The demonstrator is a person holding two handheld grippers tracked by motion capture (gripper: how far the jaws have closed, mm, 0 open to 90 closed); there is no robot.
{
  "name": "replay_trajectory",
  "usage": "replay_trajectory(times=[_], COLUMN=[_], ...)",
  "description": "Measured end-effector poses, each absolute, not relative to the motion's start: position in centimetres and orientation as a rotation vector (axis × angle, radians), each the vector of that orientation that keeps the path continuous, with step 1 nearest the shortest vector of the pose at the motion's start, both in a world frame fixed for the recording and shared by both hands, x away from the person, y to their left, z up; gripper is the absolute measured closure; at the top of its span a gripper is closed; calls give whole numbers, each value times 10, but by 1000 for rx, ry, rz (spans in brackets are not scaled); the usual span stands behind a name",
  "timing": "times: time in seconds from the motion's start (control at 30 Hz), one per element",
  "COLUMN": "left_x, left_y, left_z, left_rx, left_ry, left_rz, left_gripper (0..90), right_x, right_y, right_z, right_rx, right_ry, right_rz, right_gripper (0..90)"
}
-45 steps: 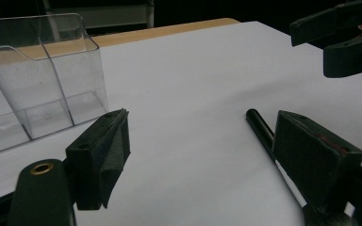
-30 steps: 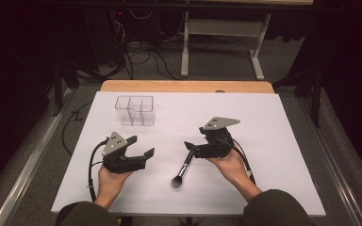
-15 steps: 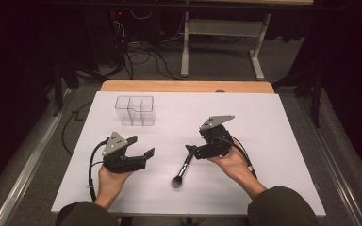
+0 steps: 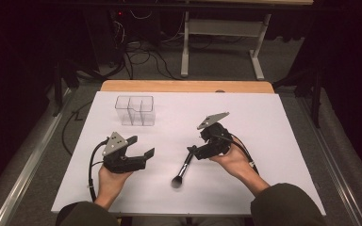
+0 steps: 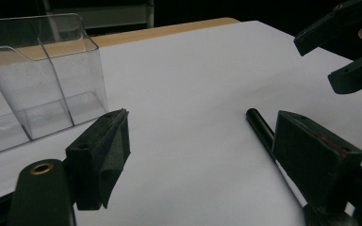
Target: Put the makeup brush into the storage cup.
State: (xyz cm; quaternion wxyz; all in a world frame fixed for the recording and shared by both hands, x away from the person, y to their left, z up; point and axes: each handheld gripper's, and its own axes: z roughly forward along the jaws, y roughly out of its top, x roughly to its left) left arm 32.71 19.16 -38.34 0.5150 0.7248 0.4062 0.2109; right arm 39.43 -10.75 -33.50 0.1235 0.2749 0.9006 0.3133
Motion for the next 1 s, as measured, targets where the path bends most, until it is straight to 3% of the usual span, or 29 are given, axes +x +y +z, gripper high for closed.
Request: replay_trajectory(times=[1.0], left_x=[327], left_y=[192], left_z=[-383], left_rx=[1737], left_ry=[978], left_rz=[504], left_gripper=[199], right_x=[406], right_y=[-88], right_z=[-323], right_rx=[747], right_ry=[2794], right_rz=[602], right_gripper=[291])
